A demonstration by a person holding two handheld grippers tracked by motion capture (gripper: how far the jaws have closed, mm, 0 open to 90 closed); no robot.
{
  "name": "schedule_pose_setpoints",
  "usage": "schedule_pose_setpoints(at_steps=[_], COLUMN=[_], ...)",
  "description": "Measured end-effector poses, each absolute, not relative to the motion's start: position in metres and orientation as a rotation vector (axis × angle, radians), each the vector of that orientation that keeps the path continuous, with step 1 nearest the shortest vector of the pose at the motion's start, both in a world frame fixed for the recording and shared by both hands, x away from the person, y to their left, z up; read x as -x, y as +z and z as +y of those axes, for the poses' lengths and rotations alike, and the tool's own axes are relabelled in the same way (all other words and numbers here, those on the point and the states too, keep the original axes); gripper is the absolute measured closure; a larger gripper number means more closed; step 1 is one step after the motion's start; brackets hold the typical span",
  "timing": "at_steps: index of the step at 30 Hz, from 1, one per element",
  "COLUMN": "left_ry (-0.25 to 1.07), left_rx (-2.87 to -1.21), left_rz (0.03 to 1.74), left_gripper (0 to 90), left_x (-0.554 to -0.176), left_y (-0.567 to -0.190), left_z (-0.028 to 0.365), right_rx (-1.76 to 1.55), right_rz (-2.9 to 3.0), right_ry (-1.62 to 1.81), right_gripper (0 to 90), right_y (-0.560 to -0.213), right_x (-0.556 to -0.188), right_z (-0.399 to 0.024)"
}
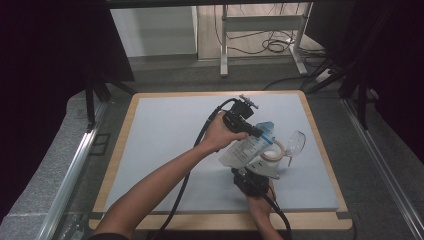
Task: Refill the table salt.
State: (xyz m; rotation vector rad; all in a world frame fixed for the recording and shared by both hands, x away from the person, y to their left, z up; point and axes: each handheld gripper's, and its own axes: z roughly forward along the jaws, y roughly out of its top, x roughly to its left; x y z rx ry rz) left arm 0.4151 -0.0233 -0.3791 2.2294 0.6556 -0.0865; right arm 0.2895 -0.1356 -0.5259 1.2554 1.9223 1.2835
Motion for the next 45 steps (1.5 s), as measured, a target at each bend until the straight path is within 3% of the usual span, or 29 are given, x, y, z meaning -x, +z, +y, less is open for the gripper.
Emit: schedule_pose_setpoints(at_steps=[23,27,37,45], left_ry=[-0.08,-0.057,-0.027,0.014], left_rx=[-2.175,-2.132,-2.05,-1.955], left_rz=[0.672,0.688,0.766,0.844], left_gripper=[90.0,90.0,90.0,90.0], left_x=[-0.403,-0.403,-0.409,-0.411], left_y=[-0.379,-0.377,-0.379,-0.383], left_z=[0.008,0.02,0.066,0.114], right_rx=[-1.25,-1.232,-1.153,-1.136], right_rz=[1.978,1.999,2.055,2.045], right_ry=[1.23,1.247,1.316,1.336], right_gripper=[53.8,47.8,41.3,42.2], right_y=[-0.531,-0.53,-0.526,-0.517], right_x=[-0.293,-0.292,-0.288,-0.274], right_z=[-0.145,-0.144,-0.144,-0.176])
